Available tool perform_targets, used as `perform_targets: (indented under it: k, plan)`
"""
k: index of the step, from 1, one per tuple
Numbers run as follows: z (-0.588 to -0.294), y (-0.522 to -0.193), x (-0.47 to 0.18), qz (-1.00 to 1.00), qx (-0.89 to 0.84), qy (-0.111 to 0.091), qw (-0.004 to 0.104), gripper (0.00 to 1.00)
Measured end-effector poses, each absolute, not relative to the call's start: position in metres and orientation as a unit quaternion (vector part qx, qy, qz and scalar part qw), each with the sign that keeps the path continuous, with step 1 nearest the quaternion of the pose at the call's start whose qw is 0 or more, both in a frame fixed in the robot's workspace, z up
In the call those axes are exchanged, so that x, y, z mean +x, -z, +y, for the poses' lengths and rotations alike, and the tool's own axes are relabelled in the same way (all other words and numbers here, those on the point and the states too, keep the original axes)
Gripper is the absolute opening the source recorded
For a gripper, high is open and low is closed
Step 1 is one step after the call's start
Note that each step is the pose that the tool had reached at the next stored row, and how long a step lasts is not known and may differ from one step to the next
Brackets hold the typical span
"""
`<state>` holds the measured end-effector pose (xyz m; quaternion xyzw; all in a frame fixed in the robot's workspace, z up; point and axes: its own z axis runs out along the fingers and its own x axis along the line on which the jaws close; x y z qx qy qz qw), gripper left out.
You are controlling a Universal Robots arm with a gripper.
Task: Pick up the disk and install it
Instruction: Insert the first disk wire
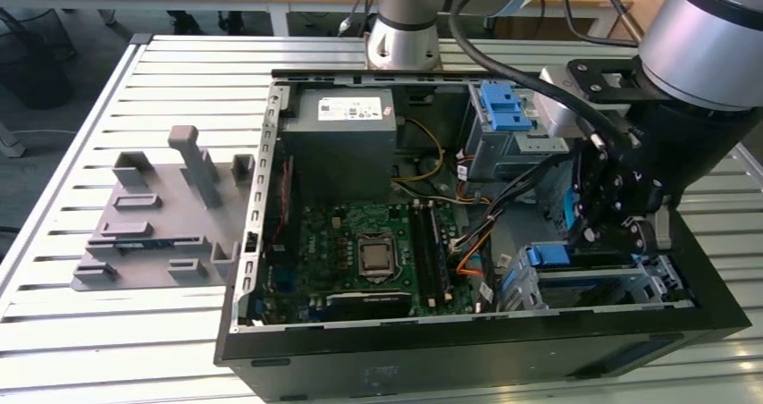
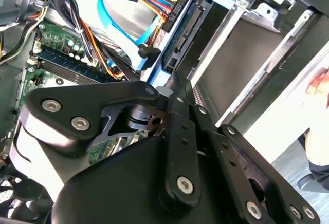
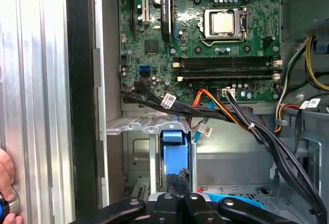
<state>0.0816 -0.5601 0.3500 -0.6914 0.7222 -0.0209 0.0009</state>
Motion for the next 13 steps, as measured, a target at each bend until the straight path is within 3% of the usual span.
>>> perform_targets:
  k: [13]
  plan:
    - [-0.560, -0.353, 0.103, 0.722, -0.691, 0.021, 0.001, 0.11]
